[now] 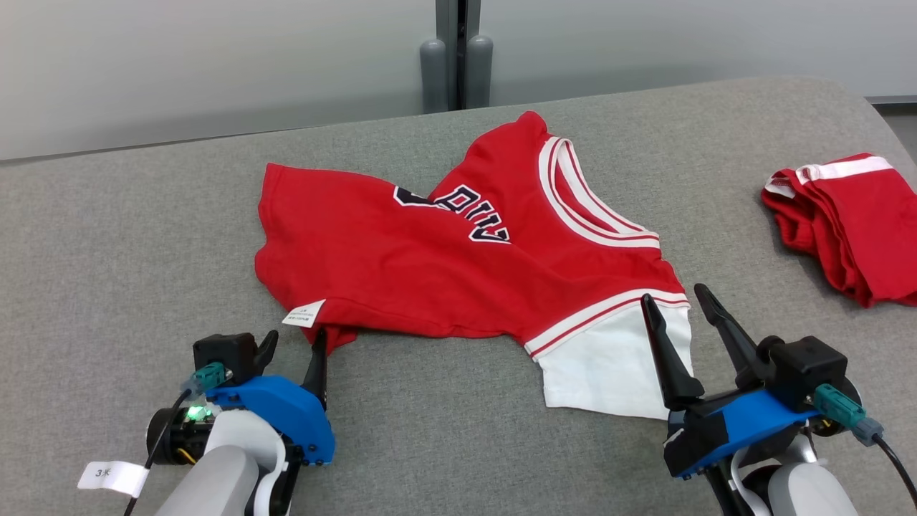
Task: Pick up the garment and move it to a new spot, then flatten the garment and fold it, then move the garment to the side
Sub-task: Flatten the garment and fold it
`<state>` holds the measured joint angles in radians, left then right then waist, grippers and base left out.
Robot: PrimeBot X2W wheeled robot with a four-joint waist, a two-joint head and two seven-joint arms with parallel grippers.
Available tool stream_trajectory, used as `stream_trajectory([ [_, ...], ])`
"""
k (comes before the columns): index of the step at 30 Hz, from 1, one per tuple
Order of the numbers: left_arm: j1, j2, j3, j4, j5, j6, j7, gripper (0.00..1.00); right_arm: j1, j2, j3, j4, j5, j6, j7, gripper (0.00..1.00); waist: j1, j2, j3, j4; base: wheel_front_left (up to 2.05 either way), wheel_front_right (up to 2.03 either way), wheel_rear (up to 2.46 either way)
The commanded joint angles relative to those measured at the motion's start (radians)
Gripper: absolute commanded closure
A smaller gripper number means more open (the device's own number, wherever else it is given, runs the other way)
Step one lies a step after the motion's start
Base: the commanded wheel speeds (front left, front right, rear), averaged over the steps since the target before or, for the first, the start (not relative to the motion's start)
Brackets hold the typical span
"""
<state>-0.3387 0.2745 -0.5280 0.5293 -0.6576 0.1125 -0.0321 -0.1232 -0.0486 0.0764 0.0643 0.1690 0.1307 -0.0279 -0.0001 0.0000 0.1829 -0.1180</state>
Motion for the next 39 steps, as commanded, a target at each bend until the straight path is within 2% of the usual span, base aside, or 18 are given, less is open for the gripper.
stream_trajectory([
  [1, -0.024, -0.003, 0.0, 0.005, -0.003, -0.005, 0.004, 0.0, -0.004, -0.003, 0.003, 0.001, 0.004, 0.0, -0.005, 0.0, 0.0001, 0.0, 0.0, -0.002, 0.0, 0.0, 0.0],
  [4, -0.044, -0.012, 0.002, 0.021, -0.011, -0.016, 0.003, 0.0, -0.005, -0.003, 0.006, 0.002, 0.008, 0.0, -0.006, 0.0, 0.0001, 0.0, 0.001, -0.004, 0.0, 0.0, 0.0],
  [5, -0.053, -0.015, 0.007, 0.026, -0.014, -0.017, -0.006, 0.47, -0.006, -0.003, 0.006, 0.002, 0.009, 0.0, -0.006, 0.0, 0.0001, 0.0, 0.002, -0.003, 0.0, 0.0, 0.0],
  [6, -0.063, -0.015, 0.013, 0.036, -0.016, -0.012, -0.014, 0.77, -0.007, -0.003, 0.007, 0.002, 0.011, 0.0, -0.006, 0.0, 0.0001, 0.0, 0.002, -0.002, 0.0, 0.0, 0.0],
  [7, -0.069, -0.015, 0.017, 0.046, -0.014, -0.007, -0.021, 1.0, -0.008, -0.003, 0.007, 0.003, 0.011, 0.0, -0.006, 0.0, 0.0001, 0.0, 0.002, 0.0, 0.0, 0.0, 0.0],
  [11, -0.108, 0.005, 0.005, 0.057, 0.047, 0.03, -0.076, 1.0, -0.011, -0.003, 0.005, 0.003, 0.01, 0.0, -0.004, 0.0, 0.0001, 0.0, -0.002, 0.01, 0.0, 0.0, 0.0],
  [15, -0.131, 0.052, -0.03, 0.004, 0.123, 0.06, -0.099, 1.0, -0.005, -0.003, -0.006, -0.002, 0.007, 0.0, -0.003, 0.0, 0.0001, 0.0, -0.006, 0.031, 0.0, 0.0, 0.0],
  [22, -0.053, 0.141, -0.108, -0.151, 0.201, 0.09, -0.007, 1.0, 0.006, -0.003, -0.01, 0.003, 0.026, 0.0, -0.011, 0.0, 0.0001, 0.0, -0.013, 0.053, 0.0, 0.0, 0.0],
  [30, 0.109, 0.155, -0.151, -0.228, 0.171, 0.128, 0.073, 1.0, 0.007, -0.003, -0.032, -0.001, 0.022, 0.0, -0.013, 0.0, 0.0001, 0.0, -0.015, 0.062, 0.0, 0.0, 0.0],
  [31, 0.126, 0.157, -0.152, -0.234, 0.167, 0.135, 0.079, 0.83, 0.008, -0.003, -0.037, -0.002, 0.021, 0.0, -0.011, 0.0, 0.0001, 0.0, -0.016, 0.065, 0.0, 0.0, 0.0],
  [32, 0.141, 0.158, -0.15, -0.239, 0.16, 0.142, 0.086, 0.77, 0.01, -0.003, -0.04, -0.003, 0.019, 0.0, -0.01, 0.0, 0.0001, 0.0, -0.018, 0.068, 0.0, 0.0, 0.0],
  [33, 0.156, 0.162, -0.15, -0.246, 0.154, 0.148, 0.097, 0.33, 0.011, -0.003, -0.043, -0.005, 0.018, 0.0, -0.008, 0.0, 0.0001, 0.0, -0.019, 0.071, 0.0, 0.0, 0.0],
  [34, 0.168, 0.165, -0.15, -0.255, 0.147, 0.151, 0.105, 0.0, 0.014, -0.003, -0.049, -0.007, 0.017, 0.0, -0.008, 0.0, 0.0001, 0.0, -0.021, 0.076, 0.0, 0.0, 0.0],
  [37, 0.2, 0.179, -0.131, -0.28, 0.118, 0.155, 0.106, 0.0, 0.023, -0.003, -0.06, -0.01, 0.019, 0.0, -0.005, 0.0, 0.0001, 0.0, -0.03, 0.087, 0.0, 0.0, 0.0],
  [39, 0.22, 0.167, -0.095, -0.311, 0.074, 0.159, 0.078, 0.0, 0.029, -0.003, -0.068, -0.011, 0.02, 0.0, -0.003, 0.0, 0.0001, 0.0, -0.039, 0.094, 0.0, 0.0, 0.0],
])
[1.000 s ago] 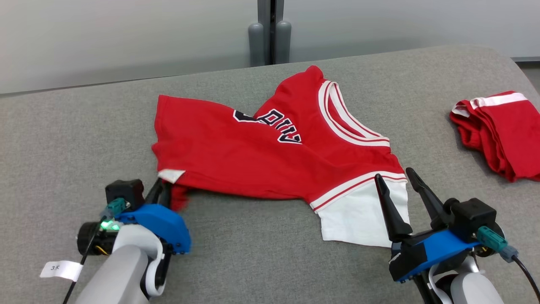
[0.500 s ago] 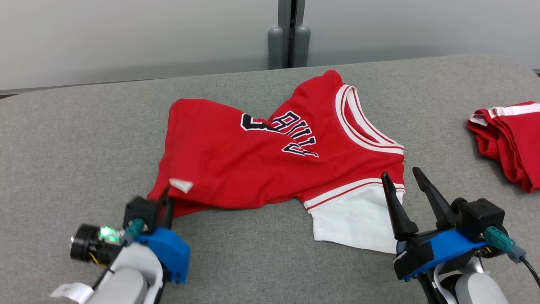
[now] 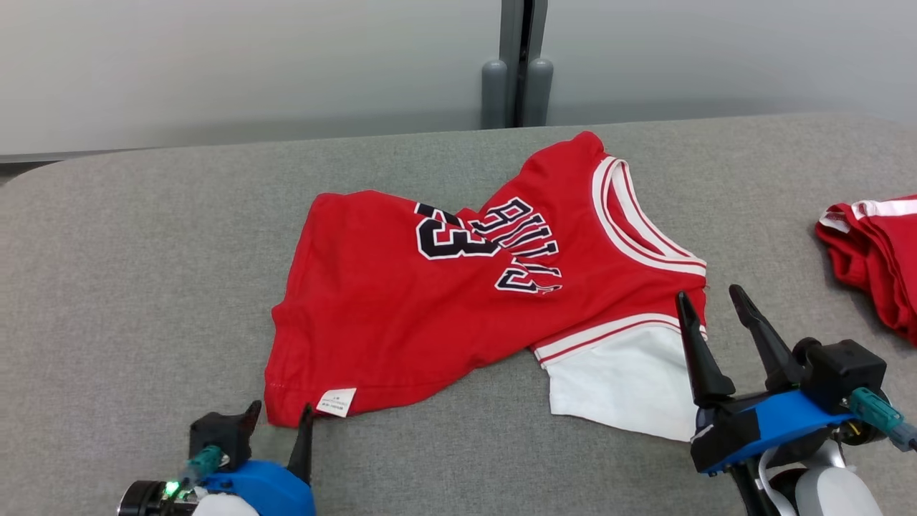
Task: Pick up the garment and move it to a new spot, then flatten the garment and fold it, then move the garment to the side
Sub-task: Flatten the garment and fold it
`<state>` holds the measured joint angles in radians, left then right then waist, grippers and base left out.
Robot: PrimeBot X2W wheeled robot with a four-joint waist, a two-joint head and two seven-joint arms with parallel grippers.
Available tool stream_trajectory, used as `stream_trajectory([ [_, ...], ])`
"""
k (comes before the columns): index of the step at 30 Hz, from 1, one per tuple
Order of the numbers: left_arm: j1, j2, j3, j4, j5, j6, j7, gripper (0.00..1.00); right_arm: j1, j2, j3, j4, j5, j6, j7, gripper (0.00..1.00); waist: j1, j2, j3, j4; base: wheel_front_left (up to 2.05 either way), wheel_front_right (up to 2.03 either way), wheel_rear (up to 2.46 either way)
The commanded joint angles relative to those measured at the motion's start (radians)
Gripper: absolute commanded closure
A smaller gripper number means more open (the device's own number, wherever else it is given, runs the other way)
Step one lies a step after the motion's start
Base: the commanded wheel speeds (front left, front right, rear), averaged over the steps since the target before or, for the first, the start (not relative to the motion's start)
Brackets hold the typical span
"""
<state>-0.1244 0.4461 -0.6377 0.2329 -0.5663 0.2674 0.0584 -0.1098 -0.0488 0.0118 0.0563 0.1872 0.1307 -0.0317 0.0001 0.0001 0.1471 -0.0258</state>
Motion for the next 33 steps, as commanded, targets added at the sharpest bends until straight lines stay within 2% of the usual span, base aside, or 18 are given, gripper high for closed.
stream_trajectory([
  [1, 0.024, -0.008, 0.059, -0.055, -0.053, 0.009, -0.055, 0.0, 0.022, -0.003, -0.012, -0.005, 0.001, 0.0, 0.003, 0.0, -0.0001, -0.0001, -0.013, 0.008, 0.0, 0.0, 0.0],
  [5, 0.04, -0.018, 0.156, -0.13, -0.109, 0.014, -0.171, 0.0, 0.041, -0.003, -0.032, -0.013, -0.003, 0.0, 0.01, 0.0, -0.0001, -0.0001, -0.034, 0.02, 0.0, 0.0, 0.0],
  [11, -0.004, -0.025, 0.224, -0.121, -0.114, -0.052, -0.296, 0.0, 0.065, -0.003, -0.052, 0.004, -0.011, 0.0, 0.042, 0.0, -0.0001, -0.0001, -0.063, 0.026, 0.0, 0.0, 0.0],
  [18, -0.037, -0.046, 0.264, -0.013, -0.124, -0.117, -0.319, 0.0, 0.089, -0.003, -0.059, 0.031, -0.035, 0.0, 0.061, 0.0, -0.0001, -0.0001, -0.085, 0.014, 0.0, 0.0, 0.0],
  [24, -0.012, -0.061, 0.28, 0.03, -0.107, -0.137, -0.323, 0.0, 0.102, -0.003, -0.066, 0.036, -0.033, 0.0, 0.057, 0.0, -0.0001, -0.0001, -0.1, 0.006, 0.0, 0.0, 0.0],
  [33, 0.006, -0.072, 0.281, 0.044, -0.103, -0.141, -0.323, 0.0, 0.115, -0.003, -0.064, 0.019, -0.028, 0.0, 0.067, 0.0, -0.0001, -0.0001, -0.105, 0.009, 0.0, 0.0, 0.0],
])
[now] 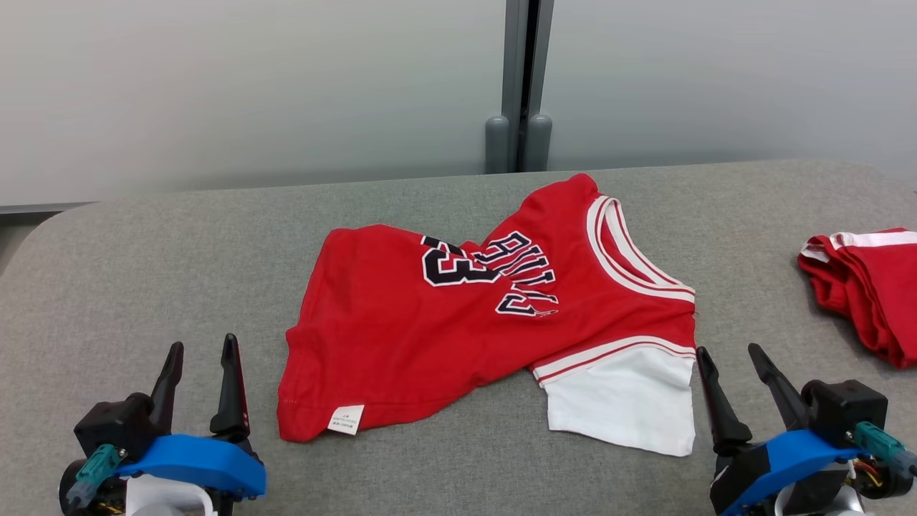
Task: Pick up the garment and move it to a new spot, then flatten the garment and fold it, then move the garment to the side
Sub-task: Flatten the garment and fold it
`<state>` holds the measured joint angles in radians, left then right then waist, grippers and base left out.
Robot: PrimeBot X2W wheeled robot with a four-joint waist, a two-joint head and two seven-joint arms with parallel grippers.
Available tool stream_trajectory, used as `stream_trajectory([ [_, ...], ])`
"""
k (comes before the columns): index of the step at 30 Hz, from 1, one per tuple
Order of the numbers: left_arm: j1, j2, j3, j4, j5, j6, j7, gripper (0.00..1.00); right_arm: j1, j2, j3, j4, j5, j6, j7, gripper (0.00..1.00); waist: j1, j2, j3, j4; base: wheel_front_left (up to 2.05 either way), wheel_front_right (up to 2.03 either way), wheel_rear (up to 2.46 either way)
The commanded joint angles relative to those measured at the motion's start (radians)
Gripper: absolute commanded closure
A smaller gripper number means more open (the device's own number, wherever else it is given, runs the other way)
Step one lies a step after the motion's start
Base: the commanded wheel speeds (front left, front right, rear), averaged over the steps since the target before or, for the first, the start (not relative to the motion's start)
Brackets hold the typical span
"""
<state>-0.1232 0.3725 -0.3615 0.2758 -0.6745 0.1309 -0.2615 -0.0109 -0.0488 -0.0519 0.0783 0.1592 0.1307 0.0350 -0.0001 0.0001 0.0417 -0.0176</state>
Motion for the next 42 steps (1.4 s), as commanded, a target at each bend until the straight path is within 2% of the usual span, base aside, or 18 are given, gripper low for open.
stream_trajectory([
  [1, 0.004, 0.002, 0.003, 0.002, 0.006, -0.006, -0.003, 0.0, 0.015, -0.003, 0.002, -0.005, -0.001, 0.0, 0.002, 0.0, 0.0001, -0.0001, 0.001, 0.001, 0.0, 0.0, 0.0],
  [7, -0.013, 0.006, -0.013, 0.009, 0.01, -0.007, 0.007, 0.0, 0.005, -0.003, 0.011, -0.015, 0.0, 0.0, 0.006, 0.0, 0.0001, -0.0001, 0.01, 0.0, 0.0, 0.0, 0.0],
  [11, -0.028, 0.011, -0.035, 0.023, 0.02, -0.024, 0.023, 0.0, 0.001, -0.003, 0.017, -0.003, -0.01, 0.0, 0.004, 0.0, 0.0001, -0.0001, 0.017, -0.001, 0.0, 0.0, 0.0],
  [15, -0.041, 0.007, -0.098, 0.056, 0.025, -0.042, 0.129, 0.0, -0.001, -0.003, 0.026, 0.018, -0.018, 0.0, 0.019, 0.0, 0.0001, -0.0001, 0.031, -0.001, 0.0, 0.0, 0.0],
  [20, -0.086, 0.0, -0.142, 0.141, 0.01, -0.041, 0.279, 0.0, -0.014, -0.003, 0.034, 0.073, -0.024, 0.0, 0.072, 0.0, 0.0001, -0.0001, 0.058, -0.004, 0.0, 0.0, 0.0],
  [27, -0.145, -0.009, -0.152, 0.22, -0.005, -0.045, 0.351, 0.0, -0.058, -0.003, 0.045, 0.161, -0.022, 0.0, 0.105, 0.0, 0.0001, -0.0001, 0.092, -0.016, 0.0, 0.0, 0.0],
  [28, -0.152, -0.01, -0.152, 0.225, -0.006, -0.047, 0.354, 0.17, -0.065, -0.003, 0.046, 0.173, -0.021, 0.0, 0.109, 0.0, 0.0001, -0.0001, 0.095, -0.018, 0.0, 0.0, 0.0],
  [29, -0.157, -0.011, -0.152, 0.231, -0.01, -0.053, 0.357, 0.69, -0.072, -0.003, 0.046, 0.184, -0.02, 0.0, 0.113, 0.0, 0.0001, -0.0001, 0.099, -0.019, 0.0, 0.0, 0.0],
  [30, -0.159, -0.012, -0.154, 0.237, -0.014, -0.056, 0.363, 1.0, -0.076, -0.003, 0.046, 0.193, -0.018, 0.0, 0.12, 0.0, 0.0001, -0.0001, 0.101, -0.021, 0.0, 0.0, 0.0],
  [39, -0.168, -0.02, -0.152, 0.253, -0.031, -0.085, 0.339, 1.0, -0.12, -0.003, 0.033, 0.256, -0.022, 0.0, 0.12, 0.0, 0.0001, -0.0001, 0.121, -0.023, 0.0, 0.0, 0.0],
  [42, -0.169, -0.023, -0.152, 0.251, -0.037, -0.088, 0.331, 1.0, -0.139, -0.004, 0.017, 0.316, -0.041, 0.0, 0.153, 0.0, 0.0001, -0.0001, 0.127, -0.021, 0.0, 0.0, 0.0],
])
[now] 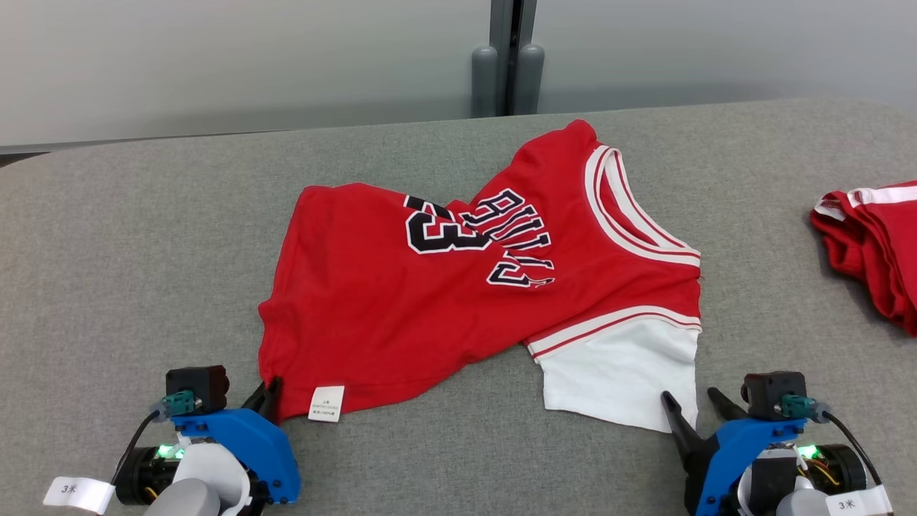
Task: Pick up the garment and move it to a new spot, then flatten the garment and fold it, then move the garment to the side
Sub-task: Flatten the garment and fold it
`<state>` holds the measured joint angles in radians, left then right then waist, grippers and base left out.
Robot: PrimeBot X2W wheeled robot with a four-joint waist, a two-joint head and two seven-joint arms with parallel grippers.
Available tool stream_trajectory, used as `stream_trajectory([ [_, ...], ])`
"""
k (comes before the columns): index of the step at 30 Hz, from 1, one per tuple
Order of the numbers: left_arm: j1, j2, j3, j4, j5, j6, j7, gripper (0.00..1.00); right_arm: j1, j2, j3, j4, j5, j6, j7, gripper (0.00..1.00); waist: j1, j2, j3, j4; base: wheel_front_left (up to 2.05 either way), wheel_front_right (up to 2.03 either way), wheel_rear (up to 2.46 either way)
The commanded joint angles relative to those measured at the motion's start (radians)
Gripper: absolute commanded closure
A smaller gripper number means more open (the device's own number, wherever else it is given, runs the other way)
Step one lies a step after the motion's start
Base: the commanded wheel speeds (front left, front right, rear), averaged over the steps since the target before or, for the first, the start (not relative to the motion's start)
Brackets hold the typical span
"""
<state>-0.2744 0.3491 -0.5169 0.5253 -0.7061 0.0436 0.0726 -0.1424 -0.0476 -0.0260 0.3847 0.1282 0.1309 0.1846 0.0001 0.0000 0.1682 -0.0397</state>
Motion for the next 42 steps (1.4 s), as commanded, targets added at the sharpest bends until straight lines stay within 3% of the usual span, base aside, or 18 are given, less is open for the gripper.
stream_trajectory([
  [1, -0.019, 0.0, 0.001, 0.002, -0.005, -0.002, -0.004, 1.0, -0.014, -0.005, -0.002, 0.035, -0.02, 0.0, 0.03, 0.0, -0.0001, 0.0, 0.002, 0.003, 0.0, 0.0, 0.0],
  [3, -0.021, -0.003, -0.001, 0.004, -0.006, -0.004, -0.006, 1.0, -0.015, -0.002, 0.029, 0.08, -0.018, 0.0, 0.079, 0.0, -0.0001, 0.0, 0.003, 0.007, 0.0, 0.0, 0.0],
  [5, -0.022, -0.006, 0.002, 0.003, -0.006, -0.005, -0.017, 1.0, -0.014, 0.005, 0.059, 0.092, -0.005, 0.002, 0.101, 1.0, -0.0001, 0.0, 0.001, 0.01, 0.0, 0.0, 0.0],
  [11, -0.008, -0.012, 0.029, -0.032, -0.026, -0.004, -0.072, 1.0, 0.012, -0.004, 0.047, -0.041, 0.024, 0.001, 0.067, 1.0, -0.0001, 0.0, -0.024, 0.005, 0.0, 0.0, 0.0],
  [19, 0.007, 0.014, 0.126, -0.227, -0.106, -0.01, -0.135, 1.0, 0.047, -0.004, -0.002, -0.377, 0.023, 0.0, 0.09, 1.0, -0.0001, 0.0, -0.071, -0.014, 0.0, 0.0, 0.0],
  [28, 0.016, 0.066, 0.206, -0.582, -0.209, 0.034, -0.03, 1.0, 0.004, -0.024, -0.046, -0.756, -0.037, 0.0, 0.183, 1.0, -0.0001, 0.0, -0.087, -0.007, 0.0, 0.0, 0.0],
  [33, -0.001, 0.085, 0.213, -0.717, -0.257, 0.058, 0.055, 1.0, -0.045, -0.062, -0.054, -0.88, -0.042, 0.0, 0.211, 1.0, -0.0001, 0.0, -0.061, -0.003, 0.0, 0.0, 0.0],
  [37, -0.069, 0.103, 0.237, -0.757, -0.29, 0.092, 0.124, 1.0, -0.157, -0.115, -0.047, -0.847, 0.003, 0.0, 0.233, 1.0, -0.0001, 0.0, 0.015, -0.006, 0.0, 0.0, 0.0],
  [42, -0.258, 0.101, 0.278, -0.643, -0.294, 0.131, 0.16, 1.0, -0.427, -0.172, 0.01, -0.587, 0.114, 0.0, 0.206, 1.0, -0.0001, 0.0, 0.168, -0.012, 0.0, 0.0, 0.0],
])
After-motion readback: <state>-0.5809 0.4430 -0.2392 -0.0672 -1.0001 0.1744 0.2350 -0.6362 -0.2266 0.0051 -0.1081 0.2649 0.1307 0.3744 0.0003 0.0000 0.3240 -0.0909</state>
